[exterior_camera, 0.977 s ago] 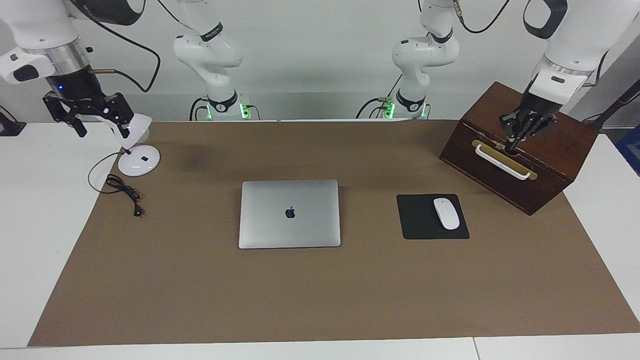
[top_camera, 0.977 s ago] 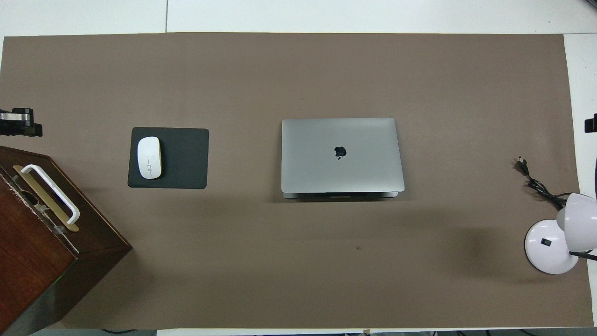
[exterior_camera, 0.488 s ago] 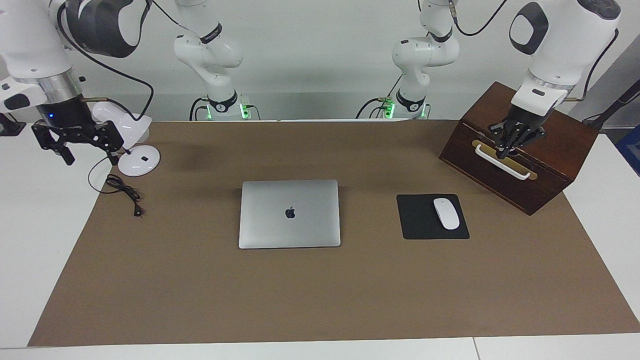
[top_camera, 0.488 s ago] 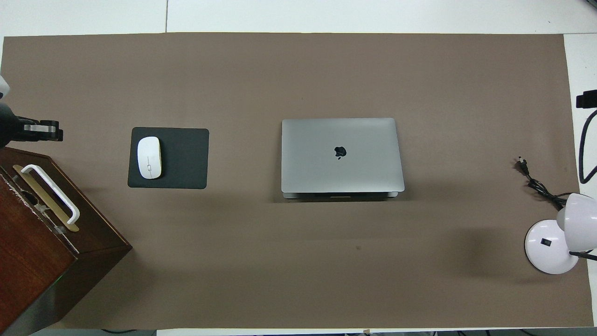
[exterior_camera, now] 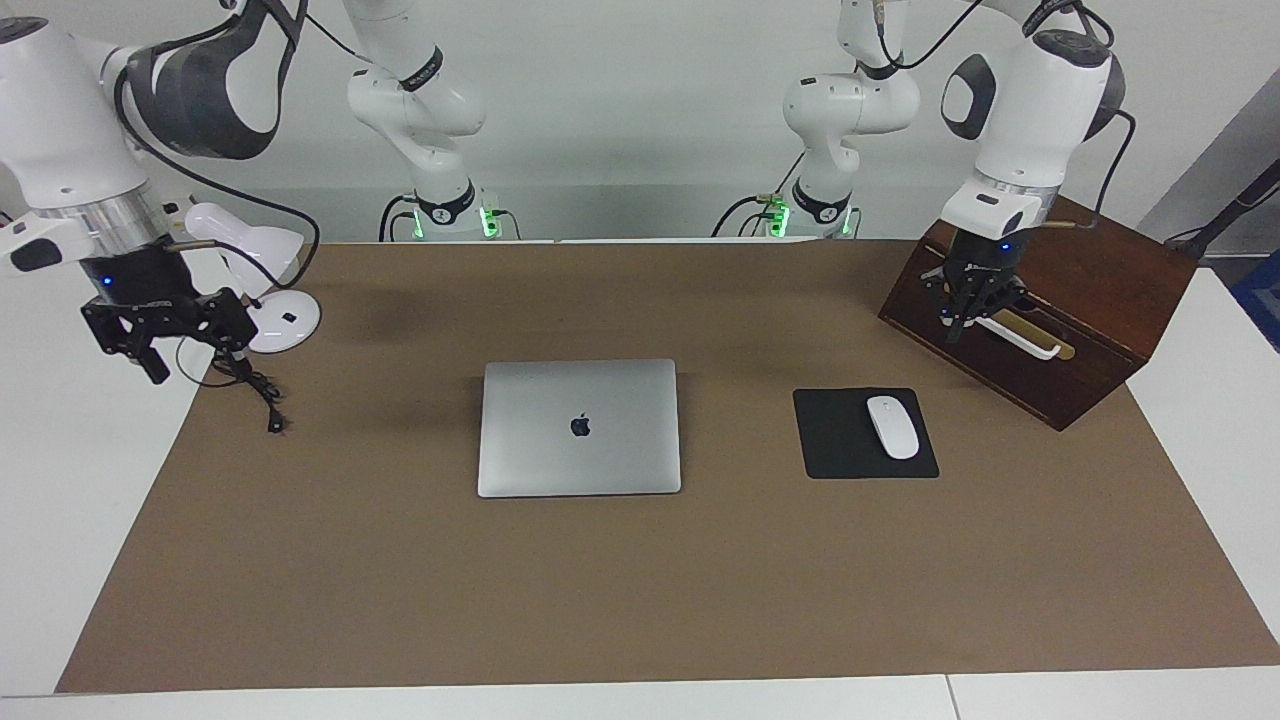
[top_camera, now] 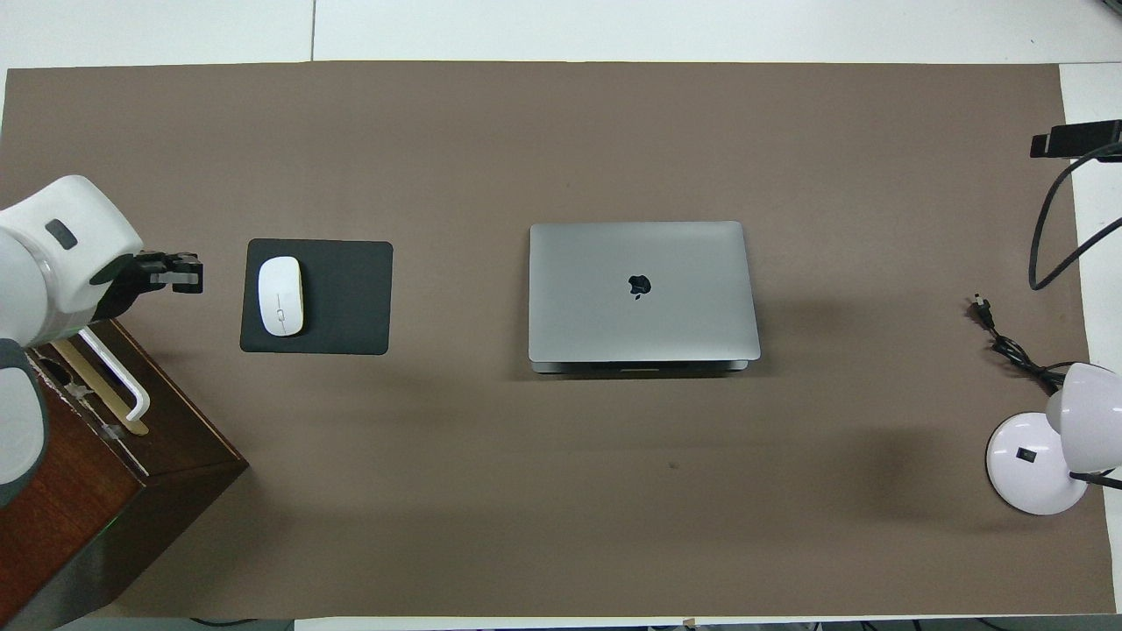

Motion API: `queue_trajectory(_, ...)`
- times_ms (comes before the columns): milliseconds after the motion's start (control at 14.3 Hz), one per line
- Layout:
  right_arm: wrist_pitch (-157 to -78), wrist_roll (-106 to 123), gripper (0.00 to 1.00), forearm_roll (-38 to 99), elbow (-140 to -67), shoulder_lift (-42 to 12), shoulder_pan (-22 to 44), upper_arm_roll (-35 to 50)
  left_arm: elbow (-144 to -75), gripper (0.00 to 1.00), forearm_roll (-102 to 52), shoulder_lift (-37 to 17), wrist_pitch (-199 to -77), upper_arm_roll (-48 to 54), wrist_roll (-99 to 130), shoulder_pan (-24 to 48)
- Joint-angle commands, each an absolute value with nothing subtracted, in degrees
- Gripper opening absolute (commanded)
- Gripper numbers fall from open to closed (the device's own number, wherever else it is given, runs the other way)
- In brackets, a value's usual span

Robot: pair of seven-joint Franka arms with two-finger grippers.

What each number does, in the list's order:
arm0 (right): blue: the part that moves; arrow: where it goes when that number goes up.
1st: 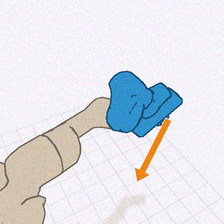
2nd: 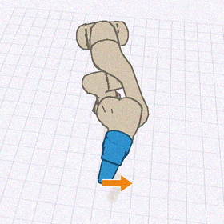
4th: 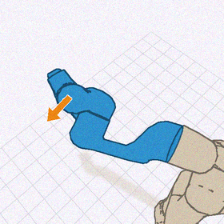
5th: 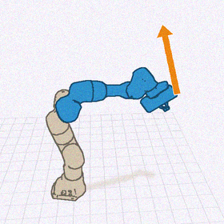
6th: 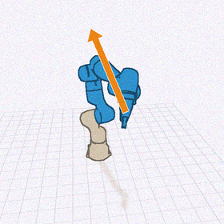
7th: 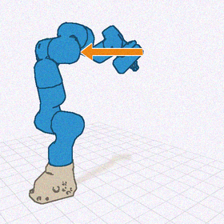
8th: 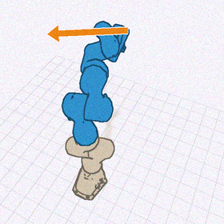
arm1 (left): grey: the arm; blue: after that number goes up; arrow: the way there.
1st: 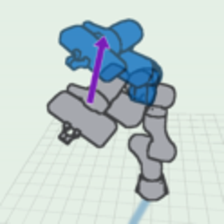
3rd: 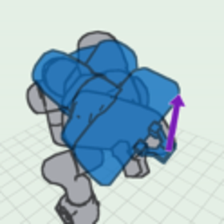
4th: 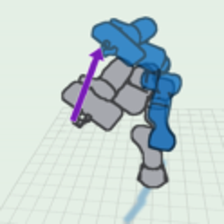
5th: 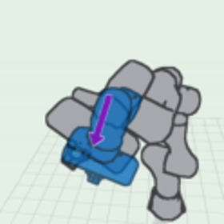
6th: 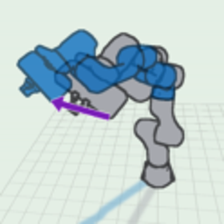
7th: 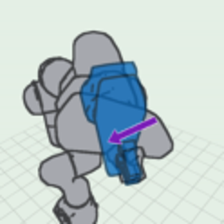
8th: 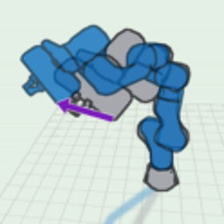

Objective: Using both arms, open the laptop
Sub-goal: 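Move the left gripper and the right gripper toward the silver laptop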

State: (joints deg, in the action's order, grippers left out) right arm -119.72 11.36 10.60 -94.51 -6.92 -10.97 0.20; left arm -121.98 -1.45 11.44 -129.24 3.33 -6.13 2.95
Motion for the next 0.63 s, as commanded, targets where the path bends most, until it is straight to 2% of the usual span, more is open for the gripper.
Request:
queue_trajectory(0, -127.14, 11.78, 1.0, 17.46, -98.33, -8.08, -11.34, 0.88, -129.71, 0.0, -1.93, 15.38, -137.08, 2.64, -6.5, 5.35)
queue_trajectory(279, -135.16, 8.89, 1.0, 27.66, -102.21, -9.31, -8.36, 0.97, -138.76, 0.0, -1.93, 16.79, -150.0, 2.64, -6.33, 7.81)
queue_trajectory(558, -142.18, 3.7, 1.0, 42.32, -105.45, -9.85, -3.88, 0.97, -144.57, 0.0, -1.93, 16.26, -159.94, 2.64, -6.15, 9.67)
